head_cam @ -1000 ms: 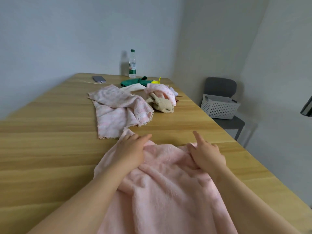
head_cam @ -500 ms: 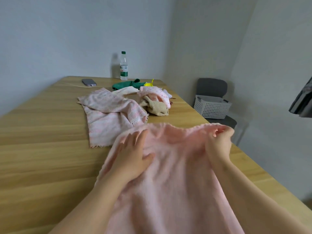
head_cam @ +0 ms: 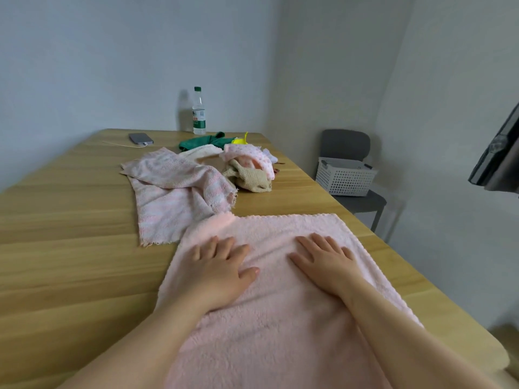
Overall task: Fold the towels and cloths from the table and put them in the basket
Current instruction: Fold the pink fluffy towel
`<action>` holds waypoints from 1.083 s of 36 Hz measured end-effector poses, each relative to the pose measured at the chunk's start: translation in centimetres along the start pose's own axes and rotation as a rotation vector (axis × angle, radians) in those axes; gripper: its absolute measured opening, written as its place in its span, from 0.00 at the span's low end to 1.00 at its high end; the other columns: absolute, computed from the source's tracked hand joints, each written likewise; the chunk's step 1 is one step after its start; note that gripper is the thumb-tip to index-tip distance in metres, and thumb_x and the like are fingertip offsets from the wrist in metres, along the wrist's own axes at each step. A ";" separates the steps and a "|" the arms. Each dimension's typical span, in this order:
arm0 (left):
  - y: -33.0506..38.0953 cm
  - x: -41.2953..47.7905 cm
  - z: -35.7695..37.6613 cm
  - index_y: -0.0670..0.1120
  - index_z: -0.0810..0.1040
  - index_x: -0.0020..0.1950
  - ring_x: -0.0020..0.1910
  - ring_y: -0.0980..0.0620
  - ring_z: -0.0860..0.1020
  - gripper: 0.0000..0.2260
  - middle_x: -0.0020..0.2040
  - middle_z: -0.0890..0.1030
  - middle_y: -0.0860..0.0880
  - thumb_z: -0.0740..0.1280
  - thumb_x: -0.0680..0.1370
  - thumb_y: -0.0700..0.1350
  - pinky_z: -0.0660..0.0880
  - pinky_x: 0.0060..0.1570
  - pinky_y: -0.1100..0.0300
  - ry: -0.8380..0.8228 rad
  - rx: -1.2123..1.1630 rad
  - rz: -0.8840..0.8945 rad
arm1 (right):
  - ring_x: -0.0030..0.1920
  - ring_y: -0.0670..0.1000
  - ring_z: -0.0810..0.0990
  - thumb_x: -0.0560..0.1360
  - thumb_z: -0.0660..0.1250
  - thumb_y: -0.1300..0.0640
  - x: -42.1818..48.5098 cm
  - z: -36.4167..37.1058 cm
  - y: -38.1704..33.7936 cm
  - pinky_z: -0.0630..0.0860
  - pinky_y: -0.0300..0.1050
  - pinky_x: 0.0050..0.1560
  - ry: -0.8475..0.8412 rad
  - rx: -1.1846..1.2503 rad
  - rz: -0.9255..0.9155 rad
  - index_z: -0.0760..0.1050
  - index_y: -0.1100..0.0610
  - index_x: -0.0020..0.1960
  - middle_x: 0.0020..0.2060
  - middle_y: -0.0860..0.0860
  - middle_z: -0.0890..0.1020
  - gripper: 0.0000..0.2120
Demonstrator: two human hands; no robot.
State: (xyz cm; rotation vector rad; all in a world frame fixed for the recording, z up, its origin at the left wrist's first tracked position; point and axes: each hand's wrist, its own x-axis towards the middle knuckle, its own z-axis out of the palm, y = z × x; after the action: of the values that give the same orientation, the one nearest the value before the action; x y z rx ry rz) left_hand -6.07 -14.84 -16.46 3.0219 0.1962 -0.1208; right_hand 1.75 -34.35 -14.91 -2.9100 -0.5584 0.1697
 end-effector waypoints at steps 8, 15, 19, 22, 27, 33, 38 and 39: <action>-3.3 3.0 -2.9 0.50 0.76 0.57 0.53 0.43 0.73 0.12 0.57 0.71 0.44 0.57 0.79 0.40 0.72 0.50 0.54 0.445 -0.422 -0.264 | 0.75 0.47 0.47 0.78 0.45 0.36 -0.9 0.2 1.2 0.46 0.48 0.72 0.042 0.002 0.012 0.52 0.41 0.75 0.75 0.42 0.52 0.26; -4.9 5.7 -4.5 0.47 0.73 0.64 0.55 0.48 0.74 0.19 0.62 0.74 0.46 0.69 0.74 0.46 0.68 0.50 0.61 0.082 -0.385 -0.262 | 0.75 0.48 0.50 0.78 0.46 0.35 -0.6 0.8 1.4 0.48 0.49 0.72 0.094 0.016 0.009 0.55 0.40 0.74 0.75 0.42 0.55 0.26; -3.7 5.9 -4.5 0.46 0.72 0.51 0.47 0.47 0.72 0.05 0.52 0.76 0.45 0.64 0.75 0.41 0.66 0.39 0.60 0.222 -0.309 -0.287 | 0.74 0.47 0.51 0.77 0.47 0.35 -0.5 1.0 1.6 0.49 0.49 0.72 0.116 0.023 0.002 0.56 0.40 0.73 0.74 0.41 0.57 0.25; -2.4 5.8 -4.2 0.42 0.68 0.53 0.47 0.41 0.73 0.06 0.52 0.74 0.42 0.58 0.77 0.38 0.68 0.42 0.54 0.460 -0.356 -0.329 | 0.74 0.48 0.52 0.78 0.47 0.36 -0.4 1.1 1.6 0.50 0.48 0.71 0.128 0.016 0.002 0.56 0.41 0.73 0.73 0.41 0.57 0.25; -1.8 5.1 -2.1 0.40 0.65 0.64 0.64 0.37 0.65 0.17 0.65 0.64 0.38 0.62 0.75 0.36 0.66 0.59 0.49 0.573 -0.364 -0.263 | 0.73 0.48 0.54 0.77 0.47 0.35 -0.2 1.3 1.7 0.52 0.49 0.71 0.144 0.007 0.000 0.56 0.42 0.73 0.73 0.41 0.59 0.26; -2.2 4.1 -0.4 0.56 0.54 0.75 0.76 0.52 0.49 0.22 0.77 0.53 0.55 0.47 0.81 0.56 0.50 0.71 0.49 0.152 -0.067 -0.149 | 0.72 0.48 0.56 0.77 0.47 0.36 -0.1 1.4 1.8 0.54 0.49 0.70 0.154 0.002 -0.011 0.58 0.41 0.72 0.72 0.41 0.60 0.25; -2.9 2.3 -0.7 0.52 0.50 0.76 0.76 0.49 0.48 0.25 0.78 0.50 0.50 0.41 0.80 0.58 0.46 0.72 0.41 0.059 0.055 -0.329 | 0.73 0.48 0.54 0.77 0.46 0.36 0.0 1.4 1.8 0.53 0.49 0.71 0.145 -0.003 -0.010 0.57 0.41 0.73 0.72 0.42 0.59 0.25; -3.0 1.9 -0.7 0.50 0.51 0.76 0.76 0.48 0.49 0.25 0.77 0.51 0.49 0.41 0.80 0.57 0.46 0.71 0.41 0.051 0.064 -0.356 | 0.74 0.48 0.54 0.77 0.45 0.36 0.0 1.4 1.8 0.52 0.49 0.71 0.139 -0.002 -0.009 0.57 0.41 0.73 0.73 0.42 0.59 0.26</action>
State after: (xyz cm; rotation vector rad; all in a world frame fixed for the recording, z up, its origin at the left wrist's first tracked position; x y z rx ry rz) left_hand -4.55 -11.56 -16.26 3.0210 0.7470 -0.0800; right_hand 2.16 -35.79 -16.61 -2.8926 -0.5479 -0.0341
